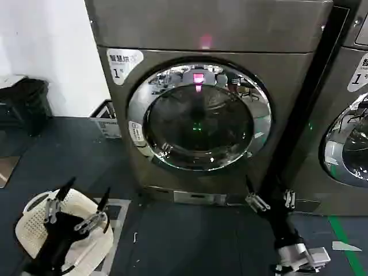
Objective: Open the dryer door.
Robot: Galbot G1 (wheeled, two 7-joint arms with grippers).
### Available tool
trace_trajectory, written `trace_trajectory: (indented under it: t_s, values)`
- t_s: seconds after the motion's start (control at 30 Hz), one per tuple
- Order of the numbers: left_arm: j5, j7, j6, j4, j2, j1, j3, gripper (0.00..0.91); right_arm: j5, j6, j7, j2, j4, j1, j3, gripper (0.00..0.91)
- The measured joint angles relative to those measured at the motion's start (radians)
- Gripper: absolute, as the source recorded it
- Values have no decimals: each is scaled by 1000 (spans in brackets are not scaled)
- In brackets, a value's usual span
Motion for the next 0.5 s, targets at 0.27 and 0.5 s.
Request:
trace_trajectory:
  t_s: [0.27, 0.5]
  values:
    - [-3, 1, 10, 17, 5, -4, 11, 907, 122, -39, -81, -123, -106, 136, -15, 907]
    - [-12, 21, 21, 18, 9, -7, 6, 907, 181, -55, -114, -267, -191, 262, -138, 907]
